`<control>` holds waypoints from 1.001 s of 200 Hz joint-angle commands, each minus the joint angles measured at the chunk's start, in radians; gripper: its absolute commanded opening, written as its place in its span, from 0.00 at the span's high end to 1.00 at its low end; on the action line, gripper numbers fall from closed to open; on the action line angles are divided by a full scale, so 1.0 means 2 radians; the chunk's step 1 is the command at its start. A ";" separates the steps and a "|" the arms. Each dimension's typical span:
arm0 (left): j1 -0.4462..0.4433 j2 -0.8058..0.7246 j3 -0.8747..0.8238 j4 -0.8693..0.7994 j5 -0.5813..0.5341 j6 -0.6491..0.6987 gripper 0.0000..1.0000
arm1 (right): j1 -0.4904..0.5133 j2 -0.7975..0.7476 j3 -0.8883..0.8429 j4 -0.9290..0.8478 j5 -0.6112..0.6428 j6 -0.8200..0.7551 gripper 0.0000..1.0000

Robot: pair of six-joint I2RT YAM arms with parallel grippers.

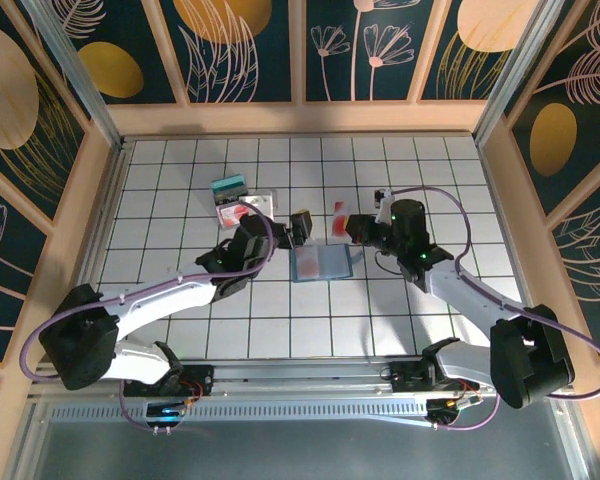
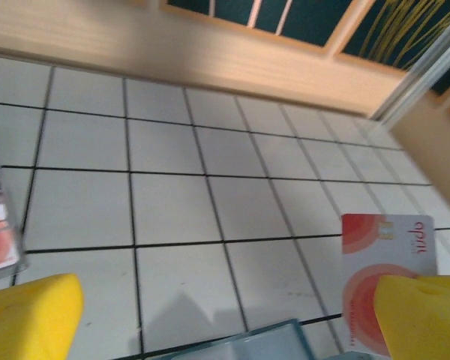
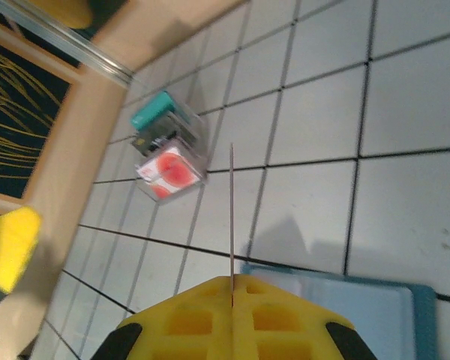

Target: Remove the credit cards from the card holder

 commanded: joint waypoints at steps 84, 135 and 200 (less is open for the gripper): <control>0.037 -0.002 -0.044 0.173 0.227 -0.030 0.09 | -0.004 -0.032 -0.032 0.202 -0.146 0.049 1.00; 0.046 0.010 -0.051 0.227 0.285 -0.053 0.12 | -0.003 -0.031 -0.043 0.265 -0.188 0.074 1.00; 0.058 0.026 -0.057 0.289 0.341 -0.083 0.29 | -0.002 -0.022 -0.049 0.314 -0.223 0.093 1.00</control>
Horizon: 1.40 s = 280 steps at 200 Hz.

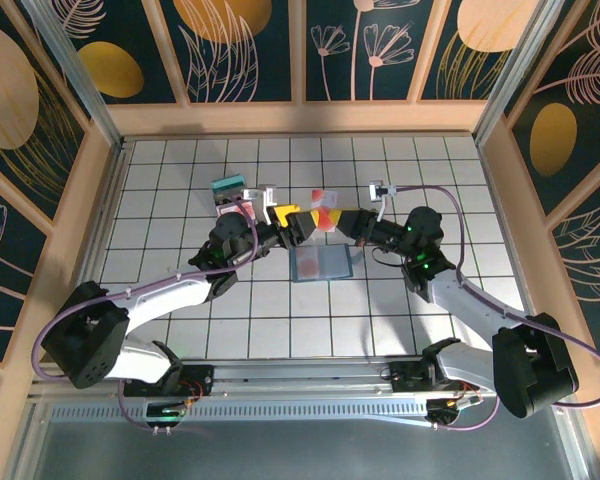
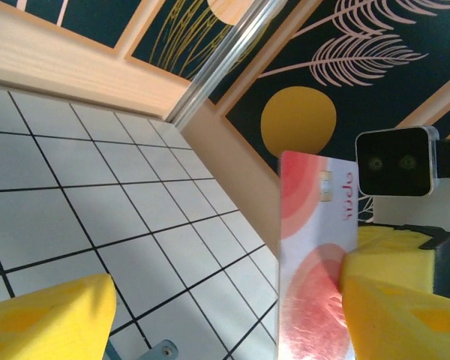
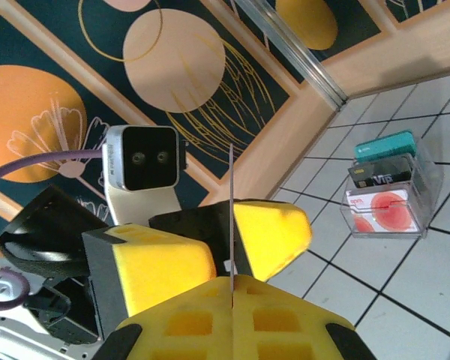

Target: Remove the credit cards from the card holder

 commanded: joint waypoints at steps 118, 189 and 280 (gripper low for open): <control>0.007 0.017 0.021 0.043 0.068 0.018 1.00 | 0.001 0.036 -0.005 0.081 -0.050 0.021 1.00; 0.009 -0.014 0.108 -0.234 -0.044 0.261 1.00 | 0.001 -0.002 0.017 -0.068 0.018 -0.050 0.47; 0.057 0.023 0.141 -0.348 -0.136 0.492 1.00 | 0.000 -0.080 0.036 -0.247 0.192 -0.121 0.31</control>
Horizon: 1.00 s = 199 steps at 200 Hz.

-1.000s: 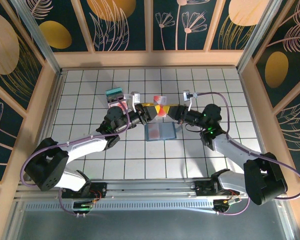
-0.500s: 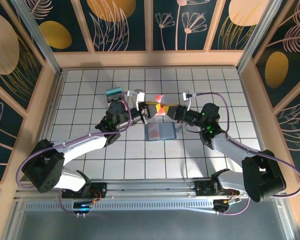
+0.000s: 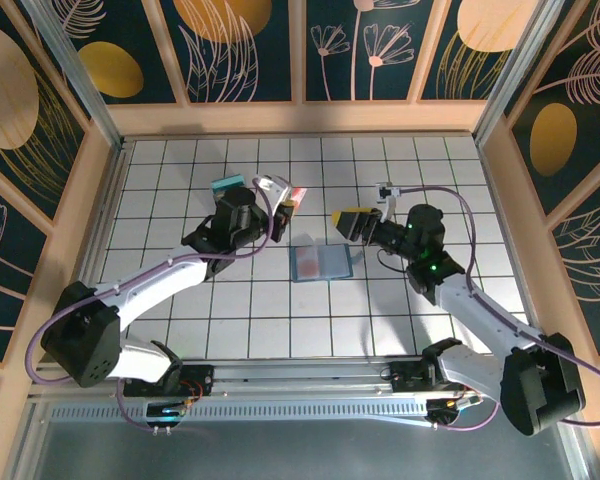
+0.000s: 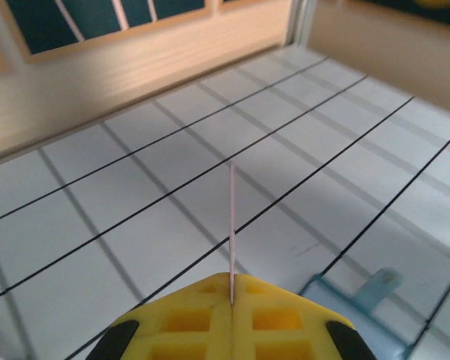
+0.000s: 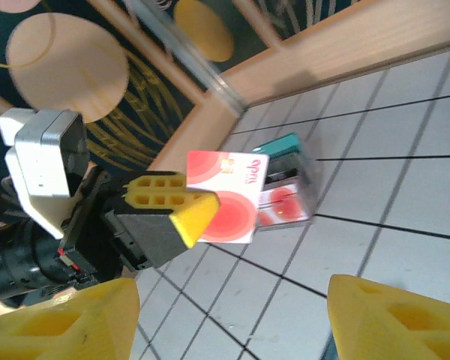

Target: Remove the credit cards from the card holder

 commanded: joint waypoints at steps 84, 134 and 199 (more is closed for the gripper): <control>0.132 0.052 0.053 -0.111 0.070 0.303 1.00 | 0.000 -0.037 0.027 -0.118 0.157 -0.029 0.15; 0.192 0.083 0.077 -0.154 0.125 0.392 1.00 | 0.001 -0.039 0.038 -0.140 0.179 -0.032 0.12; 0.231 0.147 0.125 -0.213 0.151 0.447 1.00 | 0.000 -0.042 0.049 -0.158 0.200 -0.028 0.11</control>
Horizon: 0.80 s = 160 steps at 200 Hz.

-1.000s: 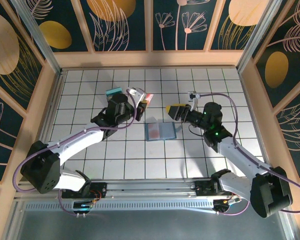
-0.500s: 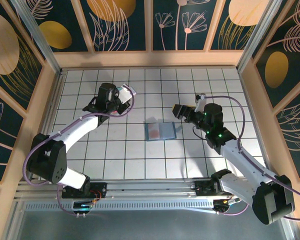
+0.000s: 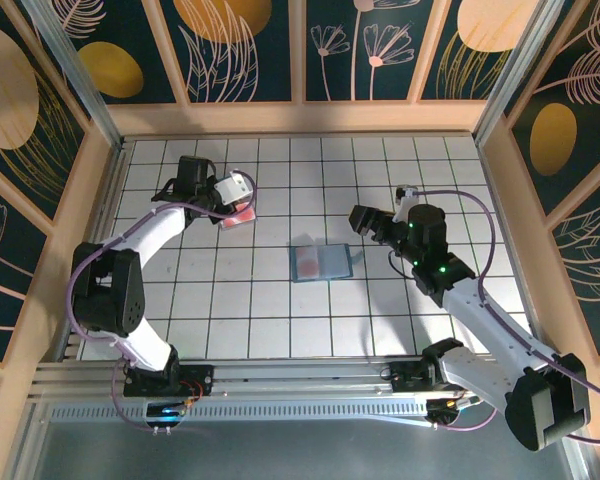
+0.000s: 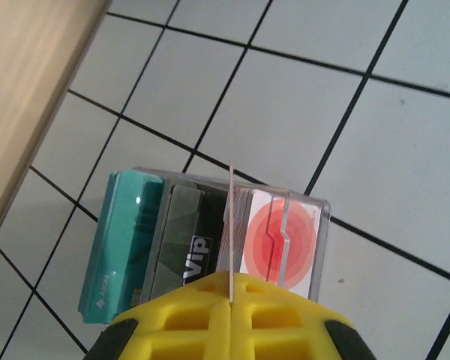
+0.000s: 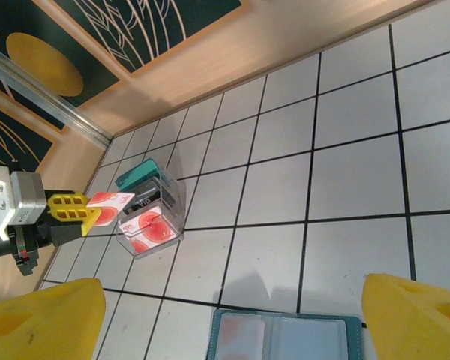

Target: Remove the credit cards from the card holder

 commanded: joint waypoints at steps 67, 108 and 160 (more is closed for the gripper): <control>0.013 0.061 0.055 -0.076 0.036 0.065 1.00 | 0.000 -0.010 0.027 -0.011 0.028 0.001 0.11; 0.015 0.086 0.074 -0.088 0.024 0.068 1.00 | 0.001 -0.011 0.028 -0.015 0.028 0.002 0.11; 0.016 0.103 0.096 -0.116 0.017 0.076 1.00 | 0.001 -0.016 0.025 -0.017 0.028 0.005 0.11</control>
